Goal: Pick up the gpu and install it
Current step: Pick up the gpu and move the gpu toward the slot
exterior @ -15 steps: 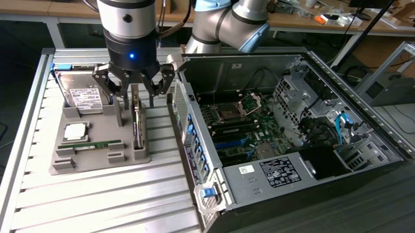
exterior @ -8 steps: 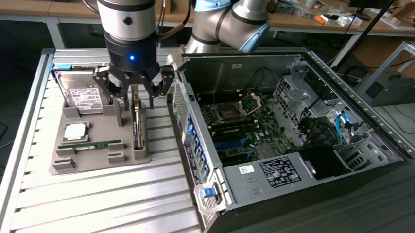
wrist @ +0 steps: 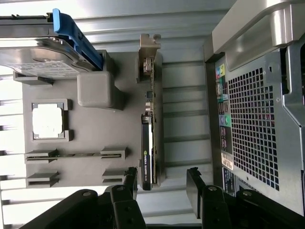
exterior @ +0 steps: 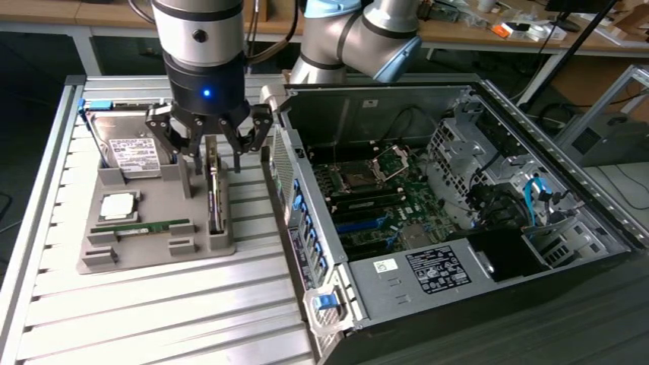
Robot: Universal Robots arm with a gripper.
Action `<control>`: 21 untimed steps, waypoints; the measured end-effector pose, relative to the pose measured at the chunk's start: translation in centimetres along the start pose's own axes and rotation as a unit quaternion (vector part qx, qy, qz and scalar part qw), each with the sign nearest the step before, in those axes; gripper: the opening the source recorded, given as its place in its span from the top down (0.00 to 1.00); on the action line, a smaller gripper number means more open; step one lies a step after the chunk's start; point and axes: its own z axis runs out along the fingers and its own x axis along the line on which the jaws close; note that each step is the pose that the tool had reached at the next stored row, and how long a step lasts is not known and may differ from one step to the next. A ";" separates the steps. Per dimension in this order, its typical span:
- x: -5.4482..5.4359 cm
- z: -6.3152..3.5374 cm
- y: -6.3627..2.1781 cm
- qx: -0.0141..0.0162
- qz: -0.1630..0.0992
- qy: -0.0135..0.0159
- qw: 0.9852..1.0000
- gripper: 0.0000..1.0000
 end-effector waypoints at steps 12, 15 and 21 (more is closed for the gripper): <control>0.0 0.49 -0.02 0.000 0.000 0.000 1.000 0.46; 0.0 0.61 -0.03 0.000 0.000 0.000 1.000 0.46; 0.0 0.88 -0.04 0.000 0.000 0.000 1.000 0.46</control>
